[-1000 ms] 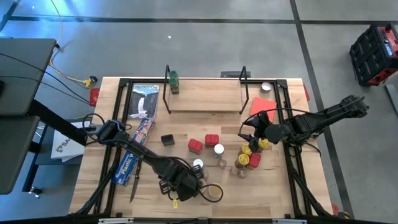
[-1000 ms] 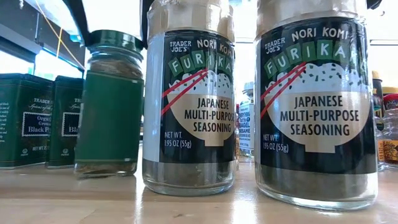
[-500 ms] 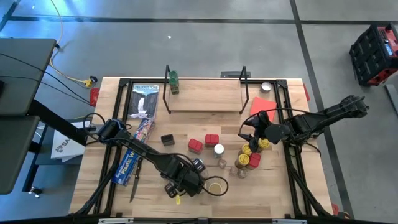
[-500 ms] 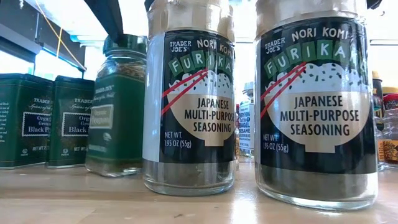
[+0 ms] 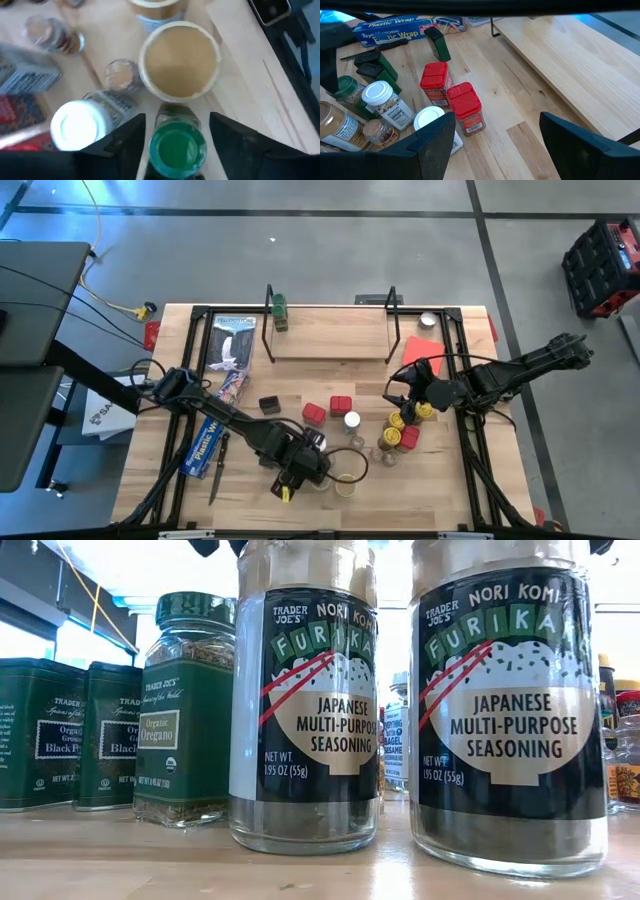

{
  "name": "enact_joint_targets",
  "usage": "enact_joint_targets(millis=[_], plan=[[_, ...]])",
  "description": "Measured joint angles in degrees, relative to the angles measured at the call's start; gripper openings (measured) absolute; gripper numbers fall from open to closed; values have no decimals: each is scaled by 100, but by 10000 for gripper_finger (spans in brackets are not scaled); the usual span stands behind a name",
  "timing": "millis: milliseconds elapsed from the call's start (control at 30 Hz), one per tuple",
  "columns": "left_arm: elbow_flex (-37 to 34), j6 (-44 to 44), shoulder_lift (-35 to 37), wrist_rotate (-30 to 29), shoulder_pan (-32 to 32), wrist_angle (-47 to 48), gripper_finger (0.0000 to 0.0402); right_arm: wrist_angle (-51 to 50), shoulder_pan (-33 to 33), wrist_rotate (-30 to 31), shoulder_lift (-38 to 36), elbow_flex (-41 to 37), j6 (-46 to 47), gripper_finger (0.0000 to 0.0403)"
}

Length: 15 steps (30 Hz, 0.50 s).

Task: Shelf spices
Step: Put the green seasoning bottle on the shelf and align it with the other green seasoning bottles

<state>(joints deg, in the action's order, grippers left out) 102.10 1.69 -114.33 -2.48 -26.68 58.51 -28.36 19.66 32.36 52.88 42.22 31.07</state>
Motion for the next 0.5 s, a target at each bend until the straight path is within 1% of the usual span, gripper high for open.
enact_joint_targets(millis=[133, 233, 300, 400, 500], plan=[[0, -210, 65, 345, 97, 207, 263, 7, 0, 0, -1, 0, 0, 284], [-1, -94, 69, 317, 96, 473, 286, 9, 0, 0, -1, 0, 0, 284], [-4, 43, 37, 114, 74, 527, 293, 12, 0, 0, -2, 0, 0, 284], [-4, 122, -13, -341, -3, 463, 296, 13, 0, 0, -2, 0, 0, 284], [-7, 305, -53, -464, -50, 488, 296, 13, 0, 0, 0, 0, 0, 284]])
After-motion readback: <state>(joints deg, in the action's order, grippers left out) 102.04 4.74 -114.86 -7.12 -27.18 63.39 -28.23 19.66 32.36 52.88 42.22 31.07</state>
